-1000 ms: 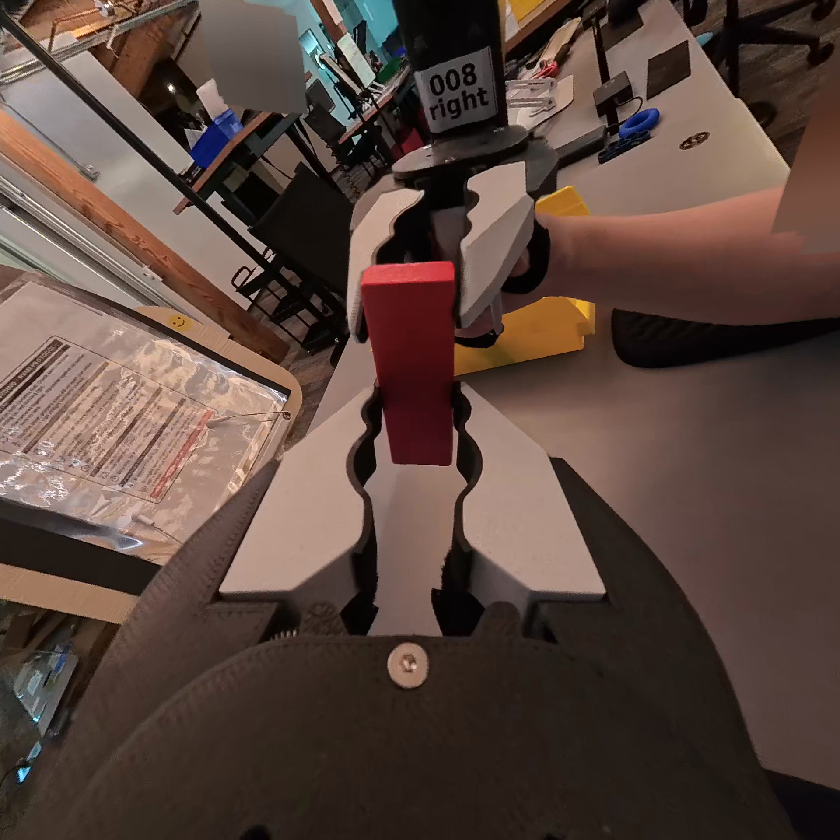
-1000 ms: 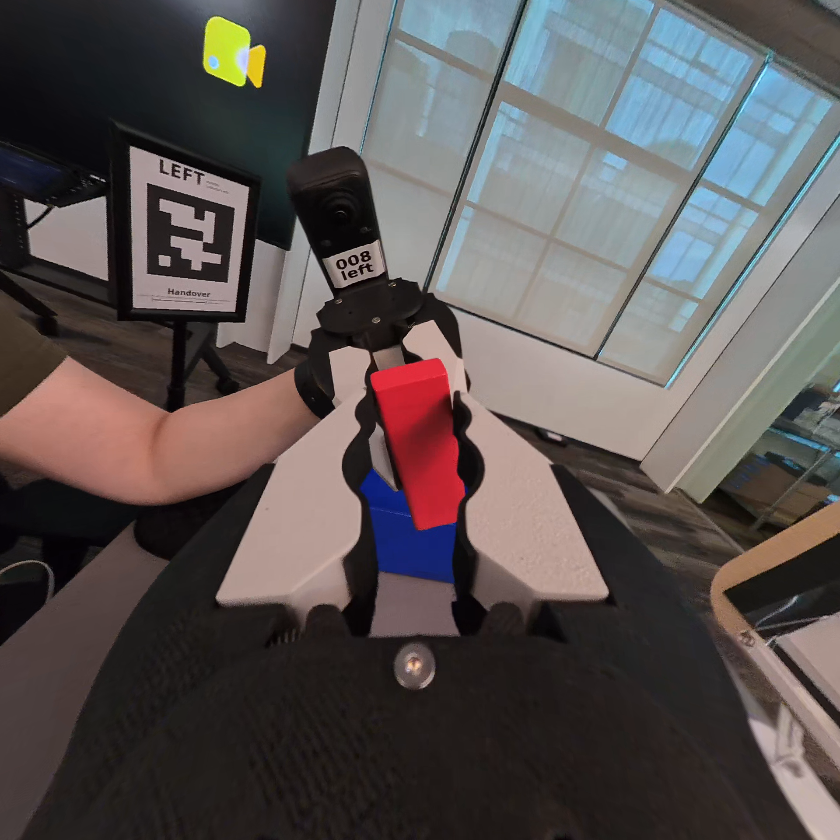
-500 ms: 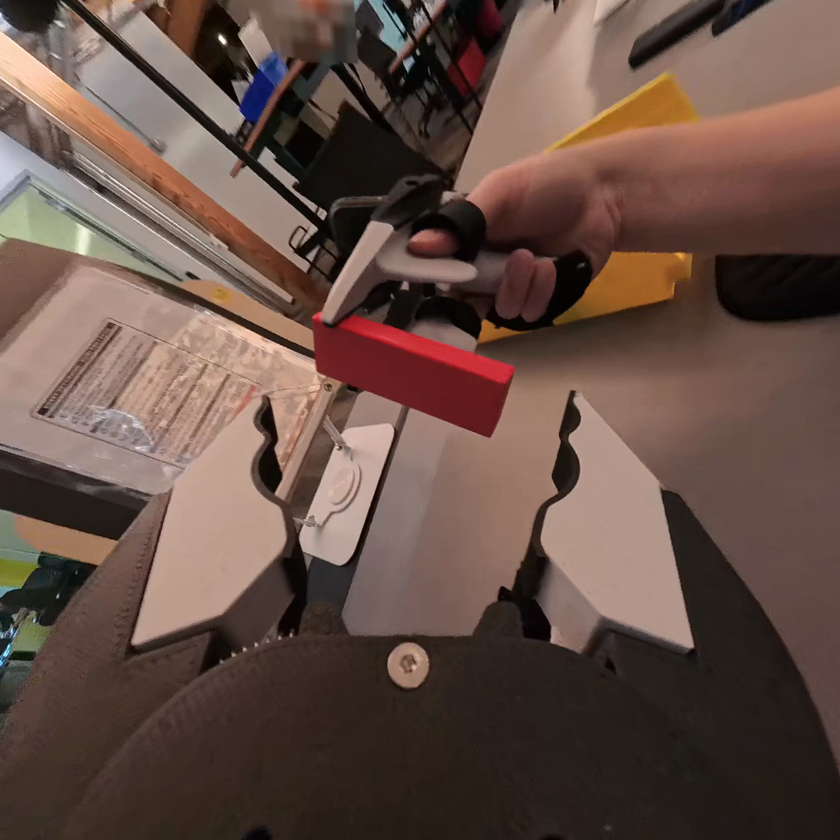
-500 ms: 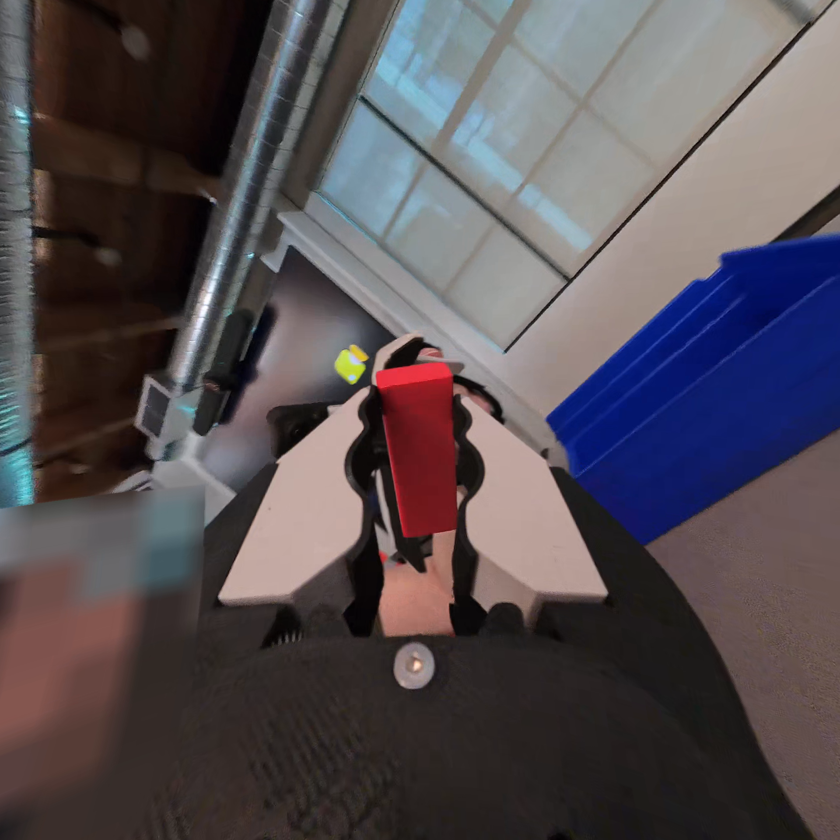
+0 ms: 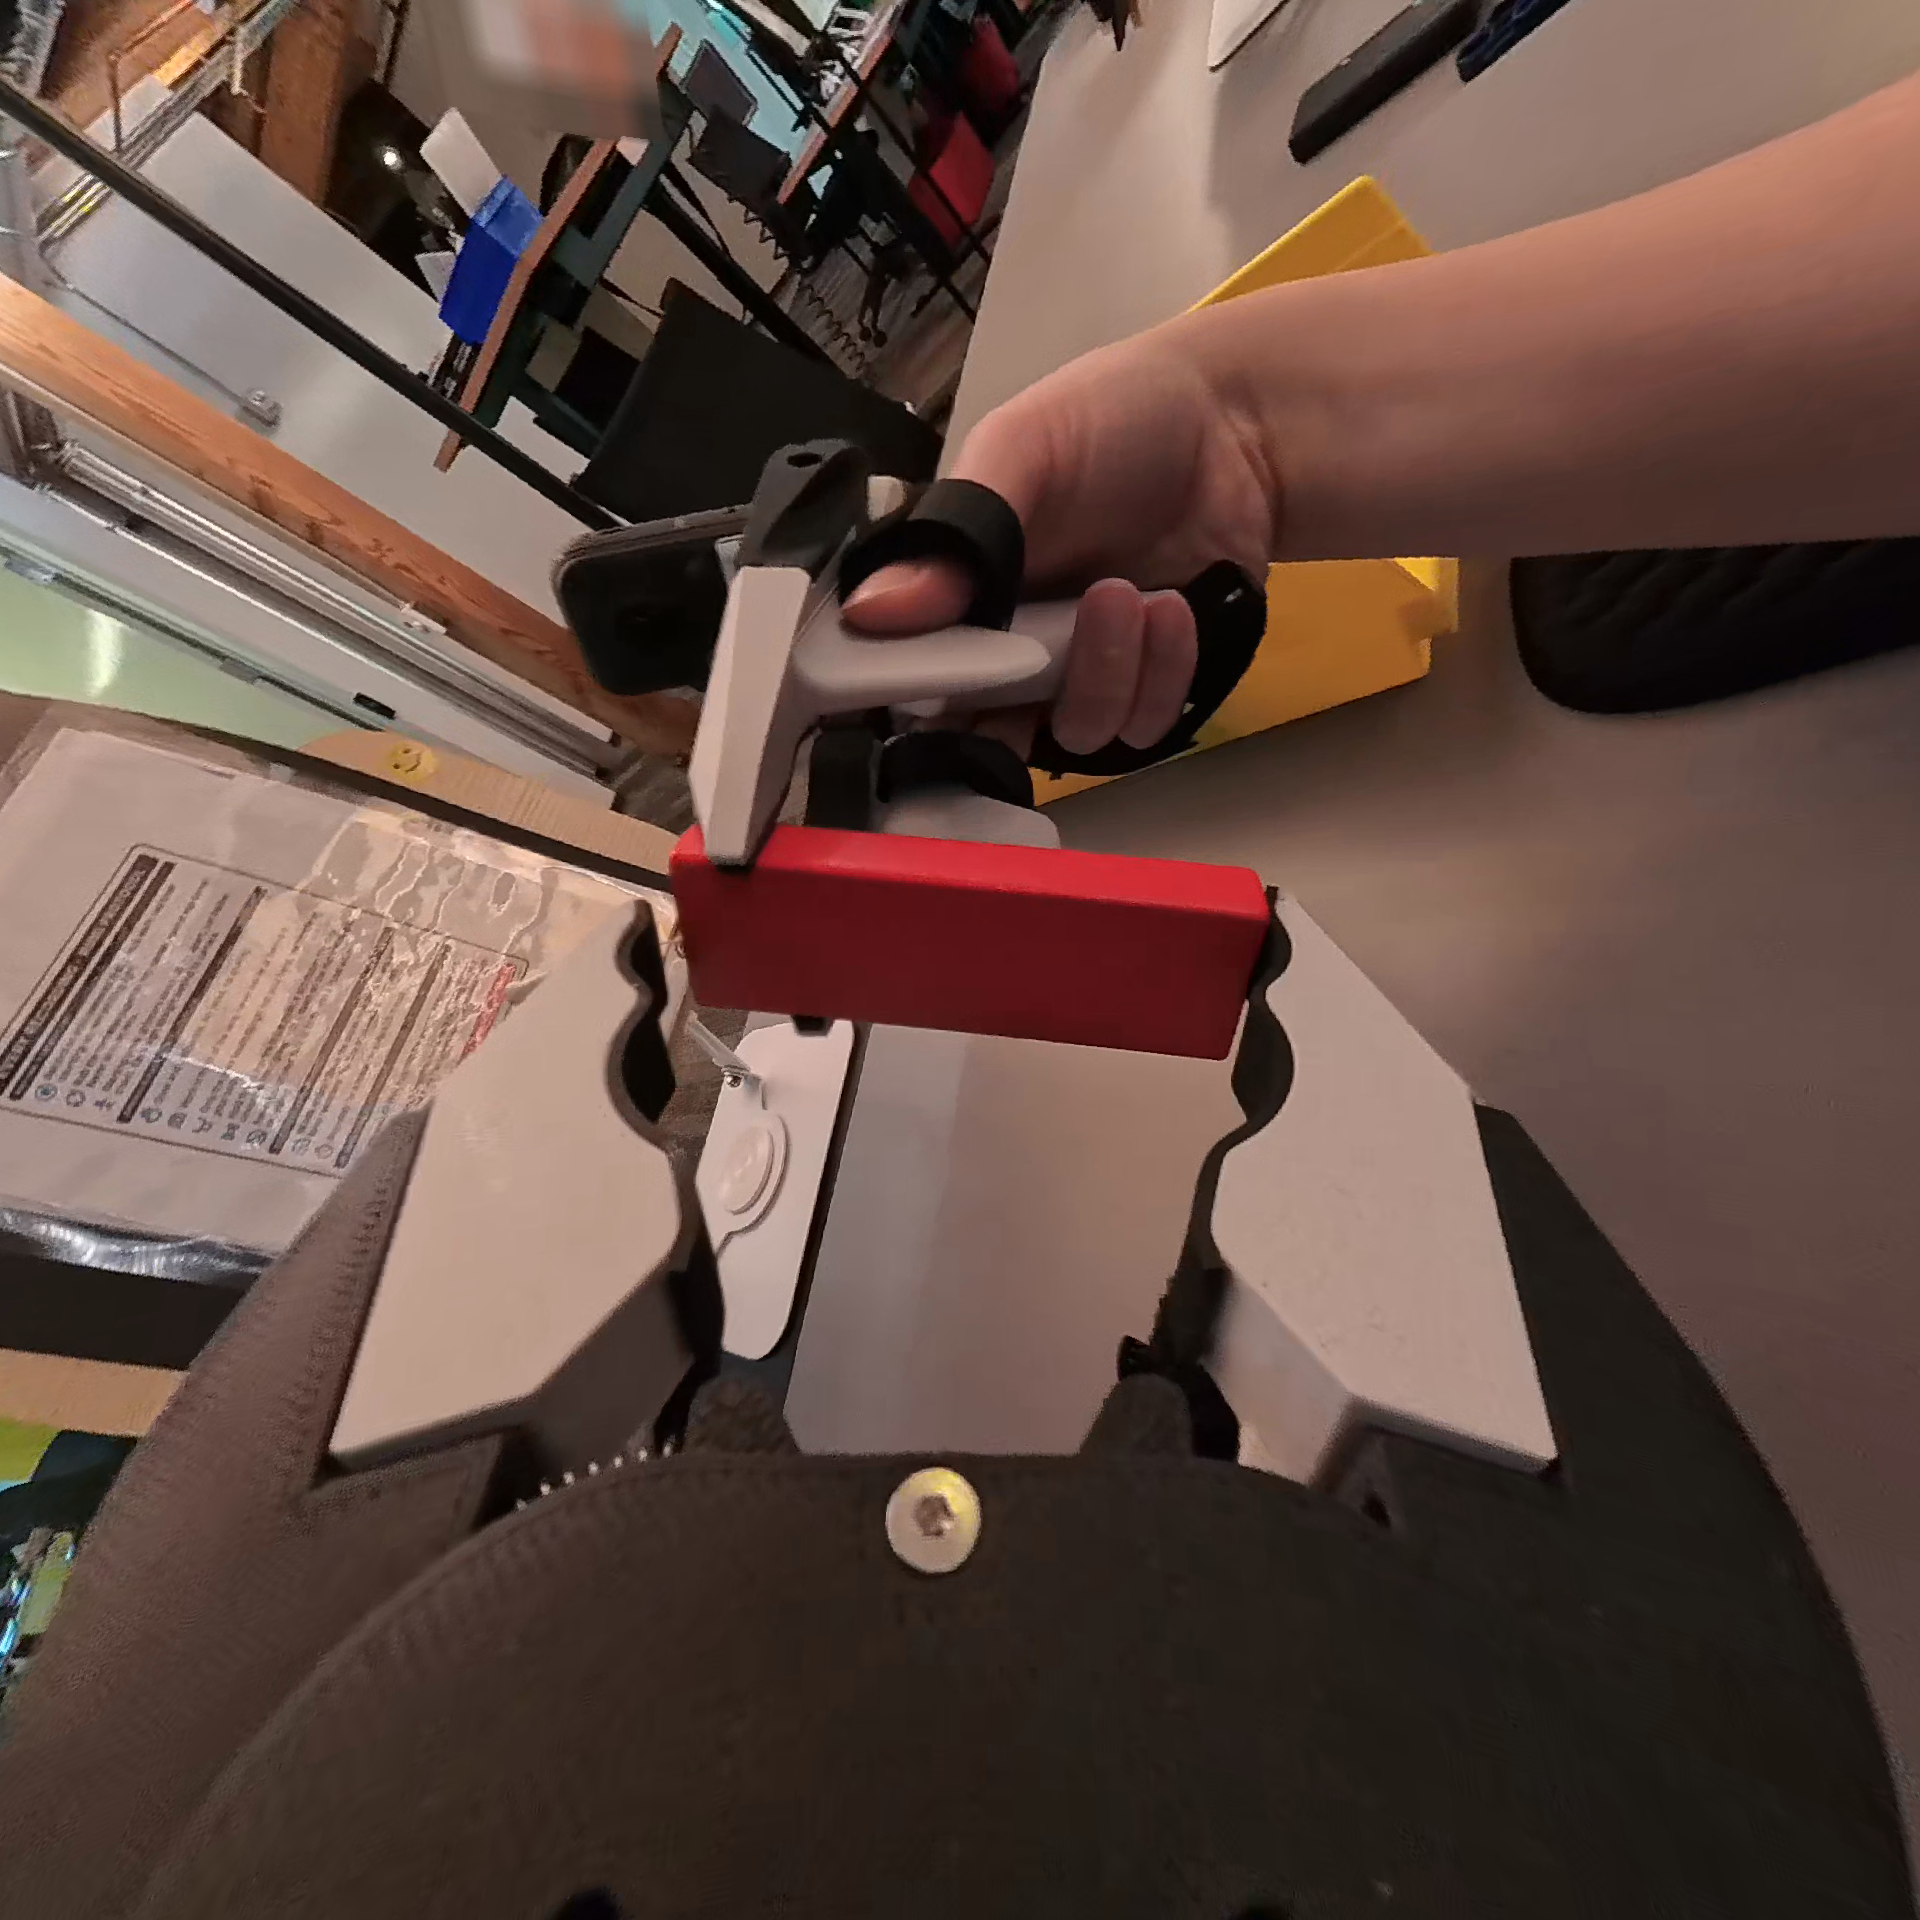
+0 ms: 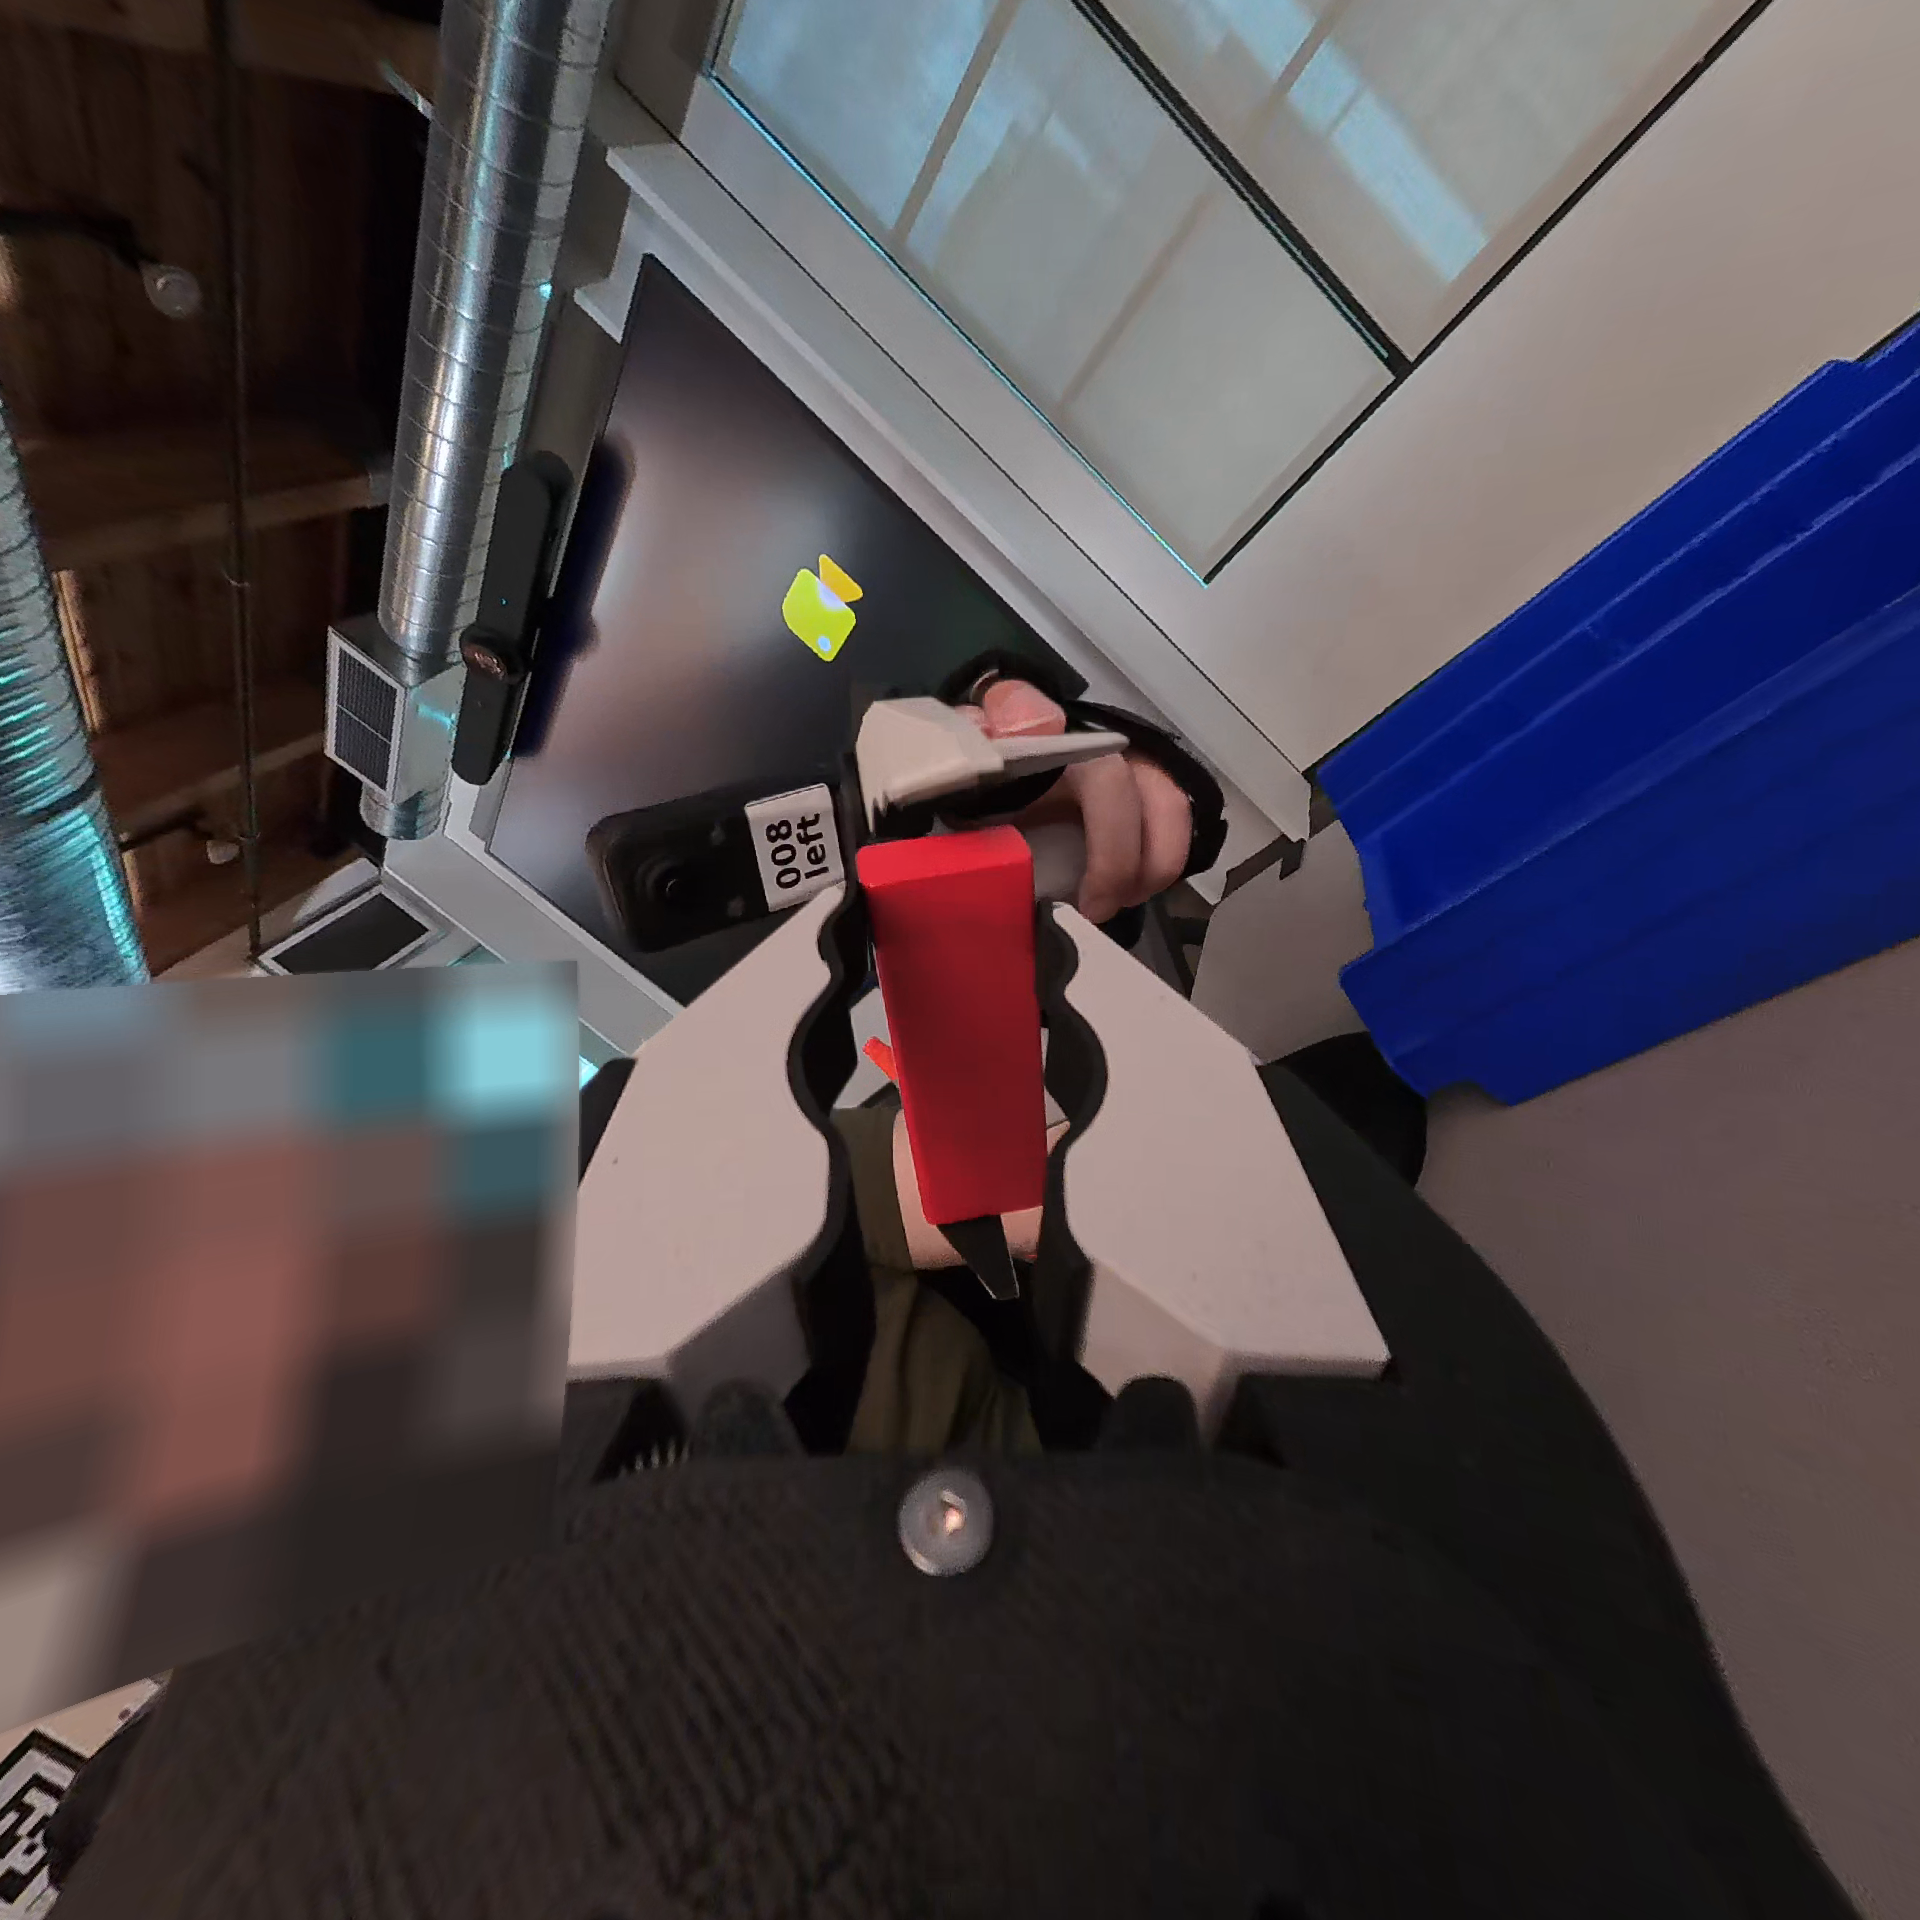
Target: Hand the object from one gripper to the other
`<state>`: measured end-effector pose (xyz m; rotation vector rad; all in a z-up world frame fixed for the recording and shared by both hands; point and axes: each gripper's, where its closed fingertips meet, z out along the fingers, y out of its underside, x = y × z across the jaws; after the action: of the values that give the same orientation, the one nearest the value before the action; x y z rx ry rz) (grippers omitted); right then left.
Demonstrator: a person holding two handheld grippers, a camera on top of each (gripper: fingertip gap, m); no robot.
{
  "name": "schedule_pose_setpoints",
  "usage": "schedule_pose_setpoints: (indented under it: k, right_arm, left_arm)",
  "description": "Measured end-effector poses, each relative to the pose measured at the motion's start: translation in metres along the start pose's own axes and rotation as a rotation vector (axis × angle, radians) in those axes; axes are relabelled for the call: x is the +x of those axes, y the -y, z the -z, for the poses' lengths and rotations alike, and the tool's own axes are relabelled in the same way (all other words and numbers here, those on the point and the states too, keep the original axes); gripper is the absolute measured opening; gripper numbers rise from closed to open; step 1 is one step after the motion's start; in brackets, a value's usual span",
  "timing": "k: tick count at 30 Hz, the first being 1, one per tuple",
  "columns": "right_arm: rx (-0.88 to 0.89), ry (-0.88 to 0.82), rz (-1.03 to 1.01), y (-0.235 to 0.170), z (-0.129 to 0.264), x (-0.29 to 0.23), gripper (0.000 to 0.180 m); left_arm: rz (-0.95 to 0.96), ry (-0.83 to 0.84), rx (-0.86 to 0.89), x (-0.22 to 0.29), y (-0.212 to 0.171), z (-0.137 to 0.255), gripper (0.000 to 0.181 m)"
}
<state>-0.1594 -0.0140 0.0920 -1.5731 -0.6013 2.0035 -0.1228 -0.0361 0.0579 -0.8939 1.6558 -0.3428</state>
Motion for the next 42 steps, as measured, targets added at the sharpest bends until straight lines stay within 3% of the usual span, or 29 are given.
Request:
schedule_pose_setpoints:
  k: [11,14,19,23,25,28,32,38,42]
  right_arm:
    - [0.026,-0.004,0.125,0.006,-0.002,-0.013,0.034]
    - [0.102,-0.029,0.263,0.02,0.001,-0.023,0.051]
    - [0.235,-0.248,0.725,0.046,0.014,-0.035,0.053]
    - [0.293,-0.558,1.36,0.052,0.016,-0.054,0.054]
    - [0.211,-0.682,1.625,0.042,0.005,-0.056,0.054]
    - [0.022,-0.775,1.86,0.022,-0.022,-0.047,0.058]
    - [-0.094,-0.766,1.979,0.003,-0.051,-0.044,0.059]
    - [-0.198,-0.796,2.079,-0.008,-0.064,-0.04,0.053]
    - [-0.234,-0.788,2.064,-0.01,-0.064,-0.035,0.037]
  left_arm:
    - [-0.065,0.081,-0.001,-0.01,0.008,0.003,0.106]
    - [-0.026,0.158,0.022,-0.028,0.011,0.014,0.106]
    - [0.237,0.283,0.232,-0.075,0.027,0.056,0.106]
    - [0.596,0.107,0.425,-0.083,0.038,0.084,0.106]
    - [0.773,-0.004,0.499,-0.084,0.042,0.091,0.106]
    - [0.995,-0.173,0.512,-0.077,0.039,0.087,0.106]
    - [1.053,-0.264,0.432,-0.063,0.025,0.075,0.106]
    - [1.013,-0.365,0.352,-0.04,0.026,0.065,0.106]
    - [0.961,-0.386,0.321,-0.03,0.028,0.061,0.106]
